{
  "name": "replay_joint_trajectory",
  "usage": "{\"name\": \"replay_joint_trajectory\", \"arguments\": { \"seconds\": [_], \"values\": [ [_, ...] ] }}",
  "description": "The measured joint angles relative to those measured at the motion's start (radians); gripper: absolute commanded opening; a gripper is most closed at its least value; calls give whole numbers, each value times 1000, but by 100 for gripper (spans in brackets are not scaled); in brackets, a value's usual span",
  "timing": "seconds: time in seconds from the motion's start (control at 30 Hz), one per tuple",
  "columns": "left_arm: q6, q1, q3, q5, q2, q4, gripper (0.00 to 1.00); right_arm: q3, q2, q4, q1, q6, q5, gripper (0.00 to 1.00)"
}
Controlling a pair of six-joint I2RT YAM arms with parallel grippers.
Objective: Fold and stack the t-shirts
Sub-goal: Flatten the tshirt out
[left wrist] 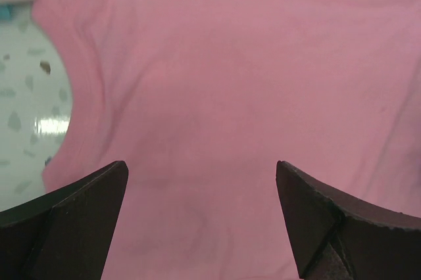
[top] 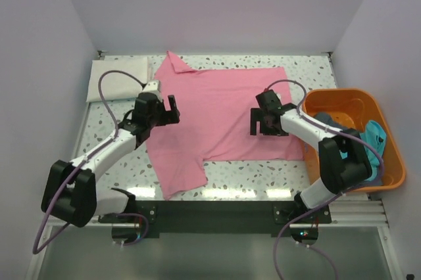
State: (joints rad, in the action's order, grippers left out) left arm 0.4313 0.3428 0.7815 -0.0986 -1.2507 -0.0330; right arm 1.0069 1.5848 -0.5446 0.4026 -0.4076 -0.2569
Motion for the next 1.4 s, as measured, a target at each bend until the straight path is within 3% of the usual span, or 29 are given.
{"name": "replay_joint_trajectory", "arguments": {
  "seconds": [0.2, 0.47, 0.77, 1.07, 1.27, 1.4],
  "values": [
    [21, -8, -52, -56, -143, -5, 100, -71, -10, 11, -5, -27, -22, 99],
    [20, -119, 71, -51, -443, 62, 100, -75, 47, 39, -5, -65, -43, 99],
    [18, -154, 259, -43, -602, 68, 100, -78, 47, 47, -5, -75, -35, 99],
    [14, -154, 239, 8, -528, -51, 100, -78, -11, 23, -5, -70, -8, 99],
    [88, -103, 180, -37, -249, -244, 100, -78, -171, 21, -5, -71, 13, 99],
    [174, 7, 111, -93, -65, -363, 100, -100, -256, 28, -5, -72, 17, 99]
  ]
}}
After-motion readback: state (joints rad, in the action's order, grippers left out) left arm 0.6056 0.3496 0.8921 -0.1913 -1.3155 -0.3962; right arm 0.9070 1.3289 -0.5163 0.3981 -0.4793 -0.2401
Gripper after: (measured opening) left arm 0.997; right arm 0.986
